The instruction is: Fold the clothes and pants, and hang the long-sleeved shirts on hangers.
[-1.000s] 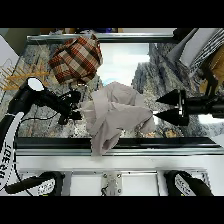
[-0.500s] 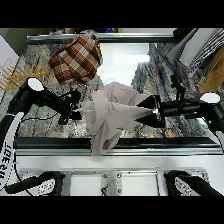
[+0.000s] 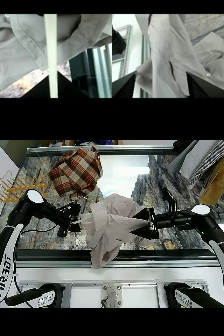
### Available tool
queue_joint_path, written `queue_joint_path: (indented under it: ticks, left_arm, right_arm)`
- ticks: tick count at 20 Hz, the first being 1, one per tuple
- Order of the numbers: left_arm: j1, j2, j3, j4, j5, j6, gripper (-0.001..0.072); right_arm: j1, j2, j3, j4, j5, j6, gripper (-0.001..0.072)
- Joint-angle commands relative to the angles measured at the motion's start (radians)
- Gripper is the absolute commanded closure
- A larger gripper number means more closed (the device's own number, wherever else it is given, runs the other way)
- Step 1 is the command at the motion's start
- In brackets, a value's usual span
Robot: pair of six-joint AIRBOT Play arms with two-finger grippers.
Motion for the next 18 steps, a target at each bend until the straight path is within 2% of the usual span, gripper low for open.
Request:
queue_joint_path:
  ticks: [1, 11, 12, 13, 14, 15, 18]
  left_arm:
    - [-0.001, 0.0, 0.0, -0.008, -0.001, 0.0, 0.0693]
    - [-0.001, 0.0, 0.0, -0.008, 0.0, 0.0, 0.0693]
    - [-0.001, 0.0, 0.0, -0.008, 0.0, 0.0, 0.0693]
    - [-0.001, 0.0, 0.0, -0.008, 0.0, 0.0, 0.0693]
    - [-0.001, 0.0, 0.0, -0.008, 0.0, 0.0, 0.0693]
    - [-0.001, 0.0, 0.0, -0.008, 0.0, 0.0, 0.0693]
    - [-0.001, 0.0, 0.0, -0.008, 0.0, 0.0, 0.0693]
  right_arm:
    - [0.003, -0.002, -0.001, 0.003, -0.003, 0.0, 0.0033]
    - [0.003, -0.002, -0.001, 0.003, -0.003, 0.0, 0.0034]
    - [0.003, -0.002, -0.001, 0.003, -0.004, -0.001, 0.0079]
    - [0.003, -0.002, -0.001, 0.002, -0.003, -0.001, 0.0299]
    - [0.003, -0.002, -0.001, 0.002, -0.003, -0.001, 0.0568]
    - [0.003, -0.002, -0.001, 0.002, -0.003, -0.006, 0.0693]
    - [0.003, -0.002, -0.001, -0.002, -0.003, -0.118, 0.0697]
